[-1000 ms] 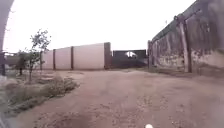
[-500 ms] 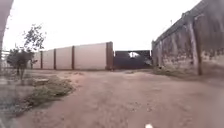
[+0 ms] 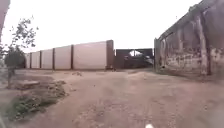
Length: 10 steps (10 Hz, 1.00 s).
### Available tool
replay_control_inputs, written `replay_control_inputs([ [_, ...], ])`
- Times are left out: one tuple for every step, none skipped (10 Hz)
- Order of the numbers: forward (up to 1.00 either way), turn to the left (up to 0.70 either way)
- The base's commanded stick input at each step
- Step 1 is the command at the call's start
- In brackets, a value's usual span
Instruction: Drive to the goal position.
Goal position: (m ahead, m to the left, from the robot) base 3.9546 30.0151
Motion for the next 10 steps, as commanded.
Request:
replay_control_inputs([
  [1.0, 0.0],
  [1.0, 0.0],
  [1.0, 0.0],
  [1.0, 0.0],
  [1.0, 0.0],
  [1.0, 0.0],
  [1.0, 0.0],
  [1.0, 0.0],
  [1.0, 0.0],
  [1.0, 0.0],
])
